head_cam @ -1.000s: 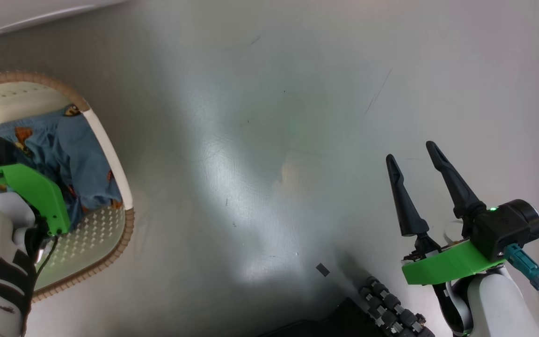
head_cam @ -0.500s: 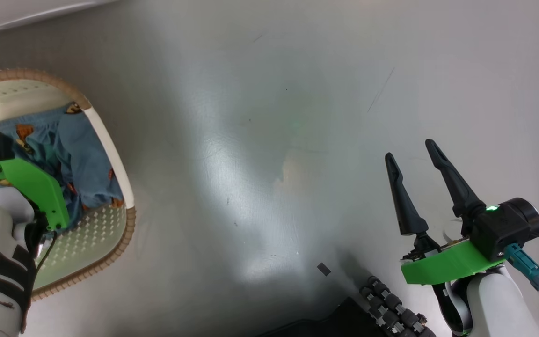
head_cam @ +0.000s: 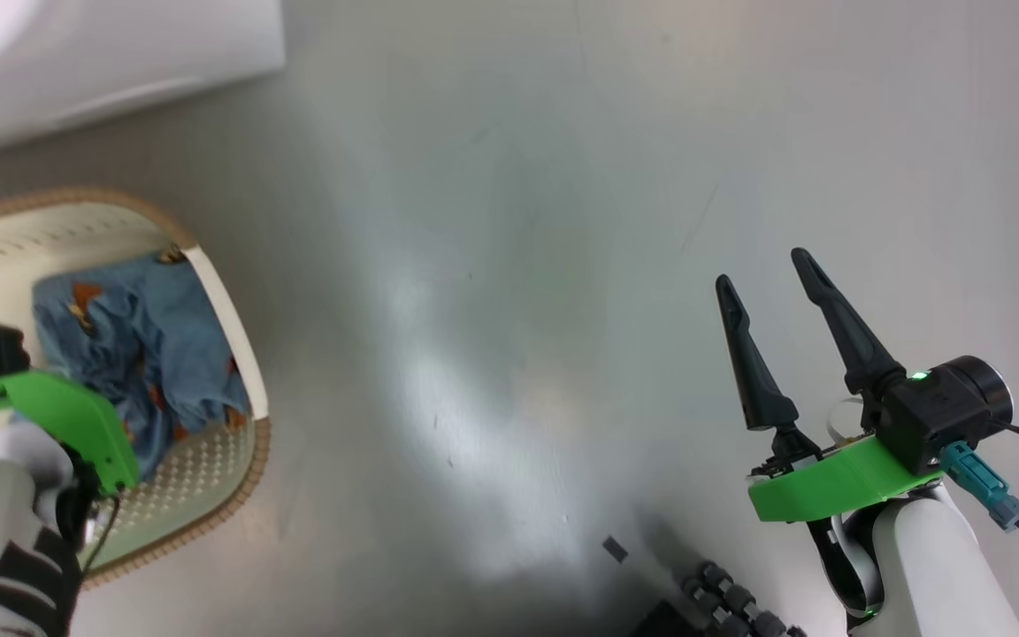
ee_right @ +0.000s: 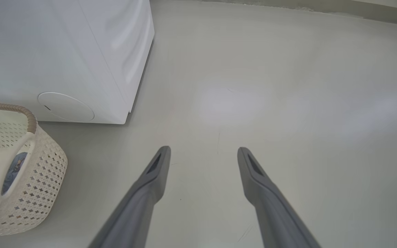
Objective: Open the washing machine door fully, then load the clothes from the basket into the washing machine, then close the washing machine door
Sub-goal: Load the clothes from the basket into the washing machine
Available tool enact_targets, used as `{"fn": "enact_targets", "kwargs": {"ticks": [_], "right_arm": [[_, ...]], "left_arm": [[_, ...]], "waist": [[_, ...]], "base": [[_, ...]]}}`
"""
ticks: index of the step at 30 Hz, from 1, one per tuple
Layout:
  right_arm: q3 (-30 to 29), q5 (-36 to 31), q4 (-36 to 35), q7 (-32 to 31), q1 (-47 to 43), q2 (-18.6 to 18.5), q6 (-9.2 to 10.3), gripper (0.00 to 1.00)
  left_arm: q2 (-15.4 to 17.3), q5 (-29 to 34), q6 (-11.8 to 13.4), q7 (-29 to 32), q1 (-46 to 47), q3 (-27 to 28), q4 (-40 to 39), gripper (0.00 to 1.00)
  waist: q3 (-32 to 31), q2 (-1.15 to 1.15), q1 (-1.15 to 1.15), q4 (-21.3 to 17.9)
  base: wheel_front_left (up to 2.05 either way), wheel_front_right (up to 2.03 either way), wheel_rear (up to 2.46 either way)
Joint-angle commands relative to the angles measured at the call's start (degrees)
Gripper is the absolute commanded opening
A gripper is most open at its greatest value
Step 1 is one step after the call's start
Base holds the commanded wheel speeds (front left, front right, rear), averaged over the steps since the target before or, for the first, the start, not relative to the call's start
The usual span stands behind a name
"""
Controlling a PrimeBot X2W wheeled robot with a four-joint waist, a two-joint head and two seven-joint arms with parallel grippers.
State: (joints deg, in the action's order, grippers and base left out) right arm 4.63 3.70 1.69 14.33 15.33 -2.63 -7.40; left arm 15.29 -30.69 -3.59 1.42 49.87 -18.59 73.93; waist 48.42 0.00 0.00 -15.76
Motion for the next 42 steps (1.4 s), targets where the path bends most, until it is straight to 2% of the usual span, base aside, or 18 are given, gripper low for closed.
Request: {"fn": "enact_targets", "kwargs": {"ticks": [1, 19, 25, 34, 42], "right_arm": [[1.1, -0.1, -0.6, 0.7, -1.2, -0.2, -0.09, 1.00], [-0.1, -2.8, 3.1, 0.7, -4.7, -0.2, -0.09, 1.00], [-0.3, -3.3, 4.0, 0.7, -6.3, -0.2, -0.09, 1.00], [-0.8, -3.7, 4.7, 0.1, -9.0, -0.2, -0.09, 1.00], [-1.2, -3.7, 4.4, -0.8, -12.0, -0.2, -0.09, 1.00]], "left_arm": [[1.6, -1.2, -0.5, -1.4, -3.4, 1.6, -0.1, 0.00], [-1.6, -4.0, -3.3, -14.8, -14.1, 2.2, -1.4, 0.00], [-1.8, -4.1, -3.5, -16.3, -17.3, 2.6, -4.8, 0.00], [-1.3, -1.0, -1.7, -16.4, -26.4, 7.1, -22.1, 0.00], [-3.0, 2.5, -0.8, -16.4, -35.9, 12.2, -38.3, 0.00]], "waist": [[-4.8, 0.00, 0.00, 0.9], [-23.8, 0.00, 0.00, 5.7], [-28.7, 0.00, 0.00, 7.7], [-35.7, 0.00, 0.00, 11.4], [-40.7, 0.00, 0.00, 13.9]], "base": [[0.00, 0.00, 0.00], [0.00, 0.00, 0.00], [0.00, 0.00, 0.00], [0.00, 0.00, 0.00], [0.00, 0.00, 0.00]]}}
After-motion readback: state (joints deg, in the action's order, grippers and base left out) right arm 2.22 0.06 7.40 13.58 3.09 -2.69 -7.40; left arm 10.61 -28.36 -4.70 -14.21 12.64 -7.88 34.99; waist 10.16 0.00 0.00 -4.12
